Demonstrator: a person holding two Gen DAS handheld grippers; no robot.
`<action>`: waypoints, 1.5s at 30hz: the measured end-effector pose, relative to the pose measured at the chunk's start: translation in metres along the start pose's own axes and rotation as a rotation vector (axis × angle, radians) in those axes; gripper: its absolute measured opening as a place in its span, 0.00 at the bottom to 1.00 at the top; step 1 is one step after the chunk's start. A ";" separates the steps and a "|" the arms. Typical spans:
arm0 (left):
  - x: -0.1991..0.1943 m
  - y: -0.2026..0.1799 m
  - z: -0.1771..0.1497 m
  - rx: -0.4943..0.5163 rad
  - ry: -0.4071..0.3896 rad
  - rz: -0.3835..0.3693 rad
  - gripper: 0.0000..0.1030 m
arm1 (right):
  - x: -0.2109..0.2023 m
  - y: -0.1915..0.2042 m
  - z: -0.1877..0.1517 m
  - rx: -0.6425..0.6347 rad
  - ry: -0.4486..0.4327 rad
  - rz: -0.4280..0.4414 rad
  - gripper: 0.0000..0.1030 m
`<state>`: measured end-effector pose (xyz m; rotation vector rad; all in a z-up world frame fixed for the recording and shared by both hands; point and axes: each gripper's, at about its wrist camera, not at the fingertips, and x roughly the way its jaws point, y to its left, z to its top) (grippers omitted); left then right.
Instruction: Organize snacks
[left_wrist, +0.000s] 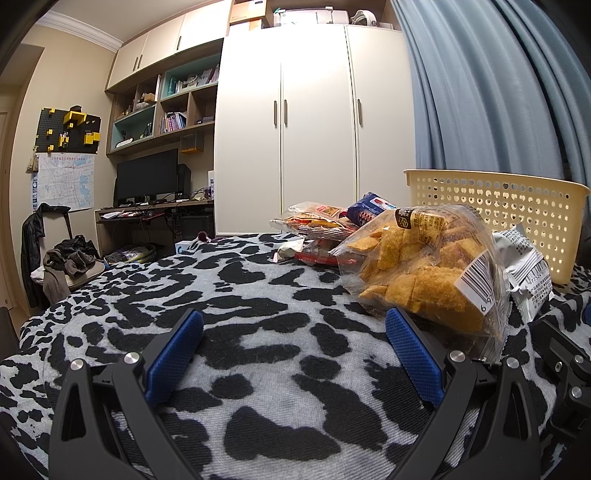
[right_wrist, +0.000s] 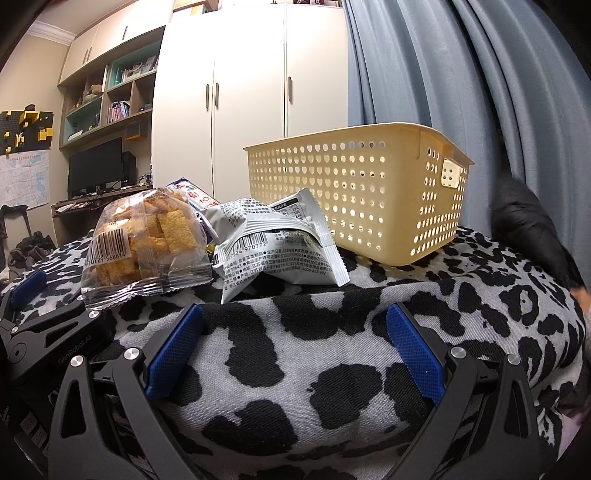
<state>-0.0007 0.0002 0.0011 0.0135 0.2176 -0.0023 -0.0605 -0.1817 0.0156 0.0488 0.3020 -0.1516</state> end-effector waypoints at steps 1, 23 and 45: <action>0.000 0.000 0.000 0.000 -0.001 0.000 0.95 | -0.004 -0.001 -0.001 -0.002 -0.003 0.003 0.98; -0.003 -0.003 0.001 0.001 -0.007 0.004 0.95 | -0.003 0.000 -0.001 -0.001 -0.004 0.002 0.98; -0.002 -0.002 0.001 0.002 -0.014 -0.003 0.95 | -0.003 -0.001 0.002 0.004 0.000 -0.002 0.98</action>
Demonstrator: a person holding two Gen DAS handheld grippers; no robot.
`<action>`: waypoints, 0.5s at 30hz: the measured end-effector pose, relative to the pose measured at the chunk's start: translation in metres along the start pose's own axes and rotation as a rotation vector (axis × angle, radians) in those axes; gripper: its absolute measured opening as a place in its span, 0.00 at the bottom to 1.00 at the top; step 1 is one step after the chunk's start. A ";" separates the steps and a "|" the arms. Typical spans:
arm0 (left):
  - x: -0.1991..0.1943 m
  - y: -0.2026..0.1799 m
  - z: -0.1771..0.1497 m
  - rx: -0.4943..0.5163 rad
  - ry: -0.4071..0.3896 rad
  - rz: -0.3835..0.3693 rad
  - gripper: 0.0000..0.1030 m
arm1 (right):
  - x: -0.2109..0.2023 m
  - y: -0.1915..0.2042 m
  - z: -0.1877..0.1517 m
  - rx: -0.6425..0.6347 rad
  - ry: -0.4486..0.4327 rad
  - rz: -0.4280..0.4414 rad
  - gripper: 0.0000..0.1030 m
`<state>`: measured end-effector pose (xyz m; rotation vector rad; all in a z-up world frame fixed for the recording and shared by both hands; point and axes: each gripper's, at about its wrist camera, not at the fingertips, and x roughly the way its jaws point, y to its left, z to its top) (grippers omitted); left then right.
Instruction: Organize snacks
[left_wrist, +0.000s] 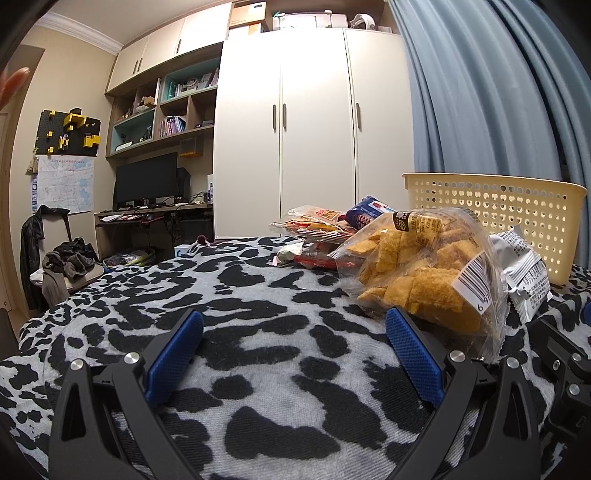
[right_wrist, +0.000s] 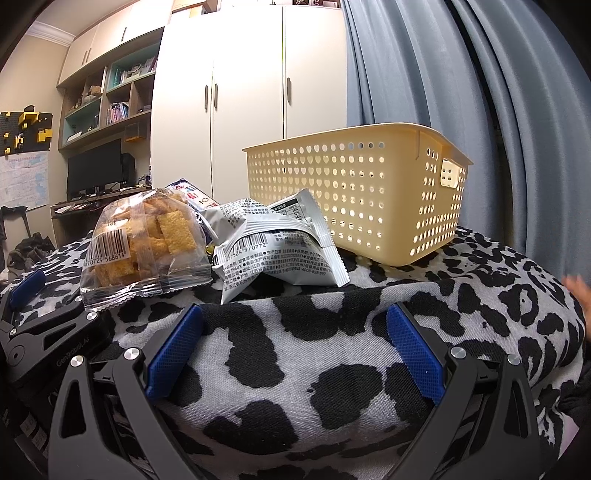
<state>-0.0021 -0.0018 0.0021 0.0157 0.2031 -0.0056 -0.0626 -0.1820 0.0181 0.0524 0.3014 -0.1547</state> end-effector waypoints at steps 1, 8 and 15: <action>0.000 0.000 0.000 0.000 0.000 0.000 0.95 | 0.000 0.000 0.000 -0.001 0.000 0.000 0.98; 0.000 0.000 0.000 0.000 -0.002 0.000 0.95 | 0.000 0.000 0.000 0.000 -0.001 -0.001 0.98; 0.000 0.000 0.000 0.000 -0.002 0.000 0.95 | 0.000 0.000 0.000 0.000 -0.001 0.000 0.98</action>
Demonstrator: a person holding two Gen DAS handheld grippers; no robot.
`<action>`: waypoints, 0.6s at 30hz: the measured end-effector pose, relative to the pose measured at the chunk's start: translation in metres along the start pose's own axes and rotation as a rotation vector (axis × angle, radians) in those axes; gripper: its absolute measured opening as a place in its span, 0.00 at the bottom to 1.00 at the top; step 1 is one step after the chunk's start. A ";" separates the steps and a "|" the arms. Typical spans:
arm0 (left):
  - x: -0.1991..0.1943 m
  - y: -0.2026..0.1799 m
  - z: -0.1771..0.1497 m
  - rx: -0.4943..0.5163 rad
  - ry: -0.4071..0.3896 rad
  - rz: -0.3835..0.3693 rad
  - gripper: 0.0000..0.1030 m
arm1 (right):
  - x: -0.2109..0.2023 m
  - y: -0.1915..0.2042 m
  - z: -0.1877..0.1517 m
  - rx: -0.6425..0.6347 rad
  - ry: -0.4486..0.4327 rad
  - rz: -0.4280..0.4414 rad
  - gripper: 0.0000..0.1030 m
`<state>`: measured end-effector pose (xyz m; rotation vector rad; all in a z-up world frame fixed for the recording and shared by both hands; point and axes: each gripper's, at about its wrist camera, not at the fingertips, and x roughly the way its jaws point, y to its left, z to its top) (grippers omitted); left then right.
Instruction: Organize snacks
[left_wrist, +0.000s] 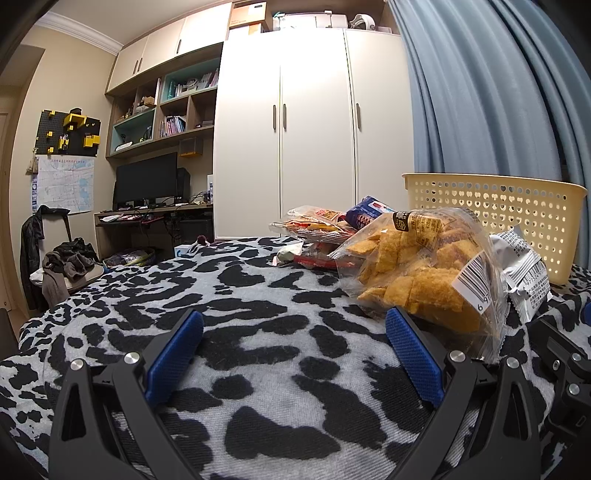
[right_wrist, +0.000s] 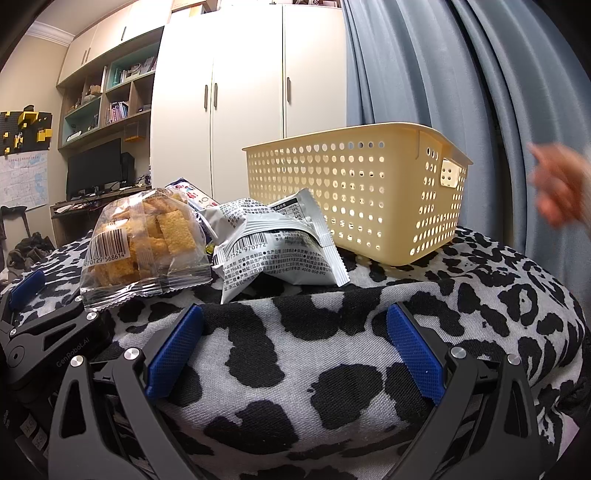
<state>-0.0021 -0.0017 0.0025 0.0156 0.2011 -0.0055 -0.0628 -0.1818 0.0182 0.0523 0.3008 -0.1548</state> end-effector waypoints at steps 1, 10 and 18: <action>-0.001 0.000 0.000 0.000 -0.001 0.000 0.95 | 0.000 0.000 0.000 0.000 0.000 0.000 0.98; -0.001 0.000 -0.003 0.000 -0.006 0.000 0.95 | 0.002 0.000 0.002 0.001 0.001 -0.002 0.98; -0.001 0.000 -0.003 0.000 -0.005 0.000 0.95 | 0.002 0.001 0.002 0.000 0.002 -0.002 0.98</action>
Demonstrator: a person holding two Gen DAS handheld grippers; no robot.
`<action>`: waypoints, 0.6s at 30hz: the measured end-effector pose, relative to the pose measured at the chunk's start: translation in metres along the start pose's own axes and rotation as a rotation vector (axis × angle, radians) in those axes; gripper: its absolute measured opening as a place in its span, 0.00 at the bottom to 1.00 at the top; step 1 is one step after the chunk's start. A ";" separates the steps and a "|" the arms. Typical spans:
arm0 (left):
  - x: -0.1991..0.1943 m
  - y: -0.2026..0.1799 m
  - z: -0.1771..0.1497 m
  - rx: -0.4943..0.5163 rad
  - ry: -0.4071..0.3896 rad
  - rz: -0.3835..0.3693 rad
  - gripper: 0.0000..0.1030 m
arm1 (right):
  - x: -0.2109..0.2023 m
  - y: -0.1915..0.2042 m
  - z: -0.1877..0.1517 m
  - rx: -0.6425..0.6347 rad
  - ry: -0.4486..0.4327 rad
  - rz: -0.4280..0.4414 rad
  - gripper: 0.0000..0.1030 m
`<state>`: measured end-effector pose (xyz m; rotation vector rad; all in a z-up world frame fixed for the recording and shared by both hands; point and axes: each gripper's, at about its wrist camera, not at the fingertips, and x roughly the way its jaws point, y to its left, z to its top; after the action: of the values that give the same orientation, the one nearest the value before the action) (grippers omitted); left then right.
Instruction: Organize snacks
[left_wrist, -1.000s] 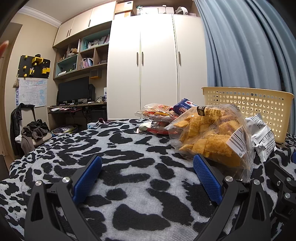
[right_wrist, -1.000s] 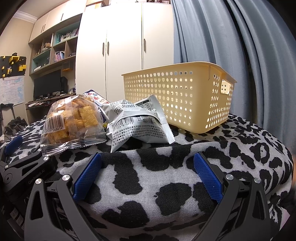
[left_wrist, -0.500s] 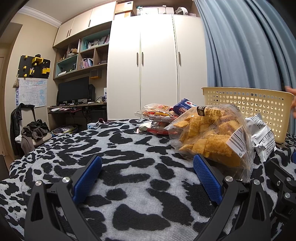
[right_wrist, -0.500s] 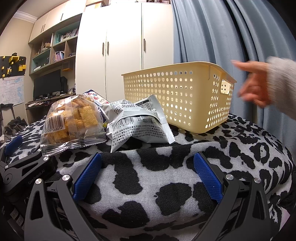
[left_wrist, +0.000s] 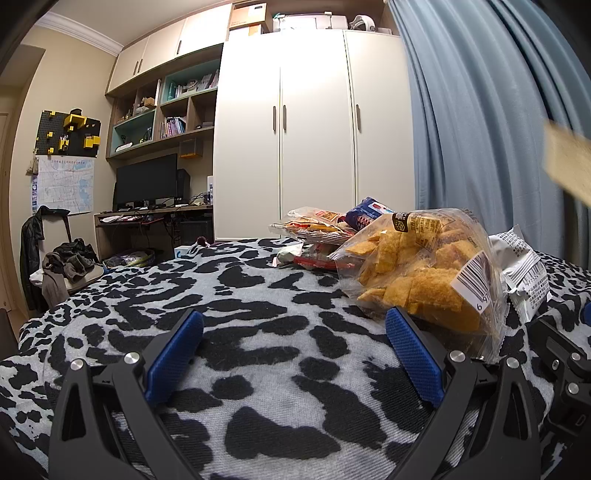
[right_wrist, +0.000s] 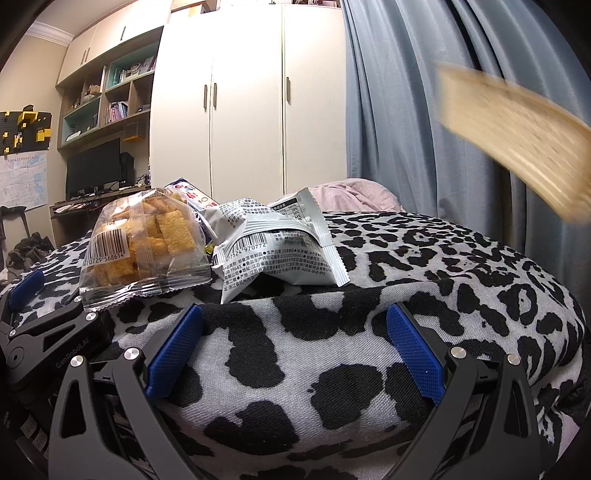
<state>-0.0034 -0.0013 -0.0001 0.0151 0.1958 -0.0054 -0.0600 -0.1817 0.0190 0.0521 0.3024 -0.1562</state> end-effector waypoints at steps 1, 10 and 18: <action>0.000 0.000 0.000 0.000 0.000 0.000 0.95 | 0.001 0.000 0.000 0.000 0.001 -0.001 0.98; 0.000 0.000 -0.001 -0.001 0.000 0.001 0.95 | 0.001 0.000 0.000 -0.001 0.000 0.002 0.98; 0.000 0.001 -0.001 0.000 0.000 0.000 0.95 | 0.001 0.001 0.000 -0.001 0.001 0.002 0.98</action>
<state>-0.0035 -0.0006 -0.0007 0.0148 0.1953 -0.0058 -0.0585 -0.1811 0.0188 0.0516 0.3029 -0.1545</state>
